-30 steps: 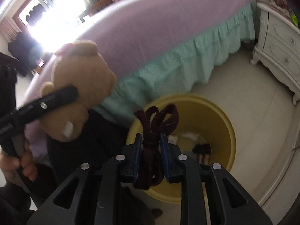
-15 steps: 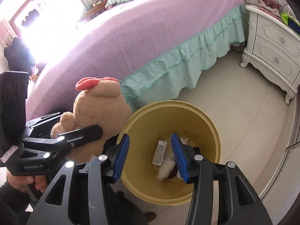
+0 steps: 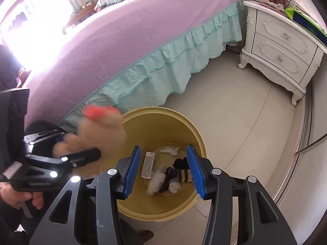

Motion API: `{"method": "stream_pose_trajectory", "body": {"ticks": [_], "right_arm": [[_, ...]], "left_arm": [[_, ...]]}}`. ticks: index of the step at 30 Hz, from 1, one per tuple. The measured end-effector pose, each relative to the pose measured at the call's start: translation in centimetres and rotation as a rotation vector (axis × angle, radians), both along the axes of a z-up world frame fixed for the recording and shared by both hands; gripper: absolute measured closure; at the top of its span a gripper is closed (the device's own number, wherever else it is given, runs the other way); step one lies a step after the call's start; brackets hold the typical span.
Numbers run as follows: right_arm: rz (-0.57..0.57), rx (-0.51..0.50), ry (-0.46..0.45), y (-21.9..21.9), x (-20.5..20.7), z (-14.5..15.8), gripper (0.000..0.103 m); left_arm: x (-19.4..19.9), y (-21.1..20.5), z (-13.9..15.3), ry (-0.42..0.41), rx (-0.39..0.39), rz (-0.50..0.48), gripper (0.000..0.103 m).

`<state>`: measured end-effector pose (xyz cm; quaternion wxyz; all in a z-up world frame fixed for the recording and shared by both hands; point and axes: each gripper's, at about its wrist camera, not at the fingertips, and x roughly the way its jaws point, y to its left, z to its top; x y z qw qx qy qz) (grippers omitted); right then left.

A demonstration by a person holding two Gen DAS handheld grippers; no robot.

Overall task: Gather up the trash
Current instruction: 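Open both grippers to drop the teddy bear and sock into the bin, then move both grippers back over the bed toward the amber bottle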

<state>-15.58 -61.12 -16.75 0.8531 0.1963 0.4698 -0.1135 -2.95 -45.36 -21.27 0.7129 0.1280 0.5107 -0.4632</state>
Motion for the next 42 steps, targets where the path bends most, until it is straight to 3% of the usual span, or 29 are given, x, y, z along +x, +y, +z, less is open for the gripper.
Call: {"method": "stream_pose_trajectory", "body": {"ticks": [1,19,23,27,29,31,36,39,42], "right_arm": [[0.001,0.0,0.0,0.0,0.0,0.0,0.057],[0.134,0.0,-0.056,4.0,2.2,2.4,0.057],[0.175,-0.024,-0.128,5.8,2.8,4.1,0.057],[0.286,-0.053,-0.235,9.0,4.3,6.5,0.057],[0.346,-0.07,-0.284,10.8,5.2,7.6,0.051],[0.4,-0.087,-0.332,12.6,6.5,8.7,0.039],[0.496,-0.055,-0.439,16.2,10.1,11.1,0.029],[0.535,-0.037,-0.509,18.4,12.2,12.5,0.013],[0.59,-0.023,-0.552,20.6,14.0,13.7,0.01]], "left_arm": [[-0.1,0.0,0.1,-0.014,-0.002,-0.003,0.027],[1.9,4.7,3.1,-0.04,-0.084,0.11,0.027],[2.6,7.1,5.2,-0.088,-0.12,0.173,0.027],[3.3,10.5,7.8,-0.17,-0.146,0.258,0.027],[3.9,12.7,9.3,-0.211,-0.145,0.312,0.021],[4.4,14.8,10.7,-0.242,-0.147,0.366,0.017],[5.8,21.2,14.2,-0.365,-0.123,0.526,0.01],[6.6,24.9,15.9,-0.417,-0.11,0.637,0.006],[7.6,27.8,17.1,-0.449,-0.09,0.739,0.005]]}}
